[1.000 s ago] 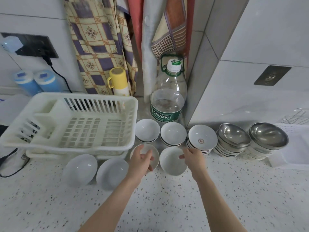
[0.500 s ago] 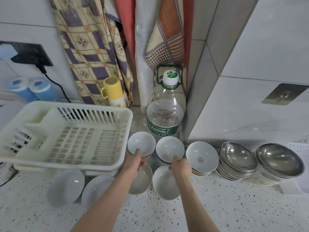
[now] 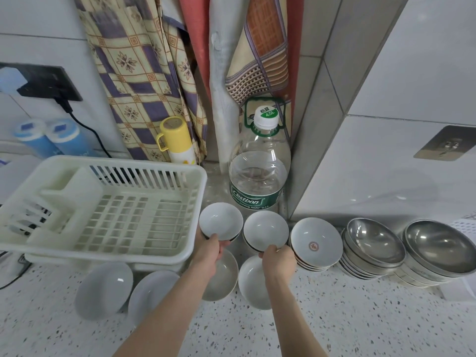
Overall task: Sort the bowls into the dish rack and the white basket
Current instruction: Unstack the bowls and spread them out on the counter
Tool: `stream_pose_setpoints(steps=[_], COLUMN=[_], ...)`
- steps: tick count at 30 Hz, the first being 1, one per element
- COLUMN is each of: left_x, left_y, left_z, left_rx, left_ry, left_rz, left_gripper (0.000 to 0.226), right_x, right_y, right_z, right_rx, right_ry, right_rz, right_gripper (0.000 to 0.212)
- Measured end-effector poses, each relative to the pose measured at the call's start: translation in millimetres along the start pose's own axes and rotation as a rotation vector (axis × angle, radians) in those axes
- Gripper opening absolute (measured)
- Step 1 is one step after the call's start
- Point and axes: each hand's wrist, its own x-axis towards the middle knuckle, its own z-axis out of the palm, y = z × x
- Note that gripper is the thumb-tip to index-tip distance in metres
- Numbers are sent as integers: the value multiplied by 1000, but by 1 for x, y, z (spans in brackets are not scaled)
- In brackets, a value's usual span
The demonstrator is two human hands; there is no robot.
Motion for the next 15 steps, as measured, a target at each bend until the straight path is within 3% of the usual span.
stream_pose_setpoints(steps=[15], left_x=[-7], left_y=[-7], left_z=[-7], left_rx=[-143], left_ry=[-51], left_rz=[-22], left_gripper=[53], right_x=[-23], right_y=[-6], right_z=[-14], right_rx=[150], right_ry=[92], right_rz=[-125], right_gripper=[22])
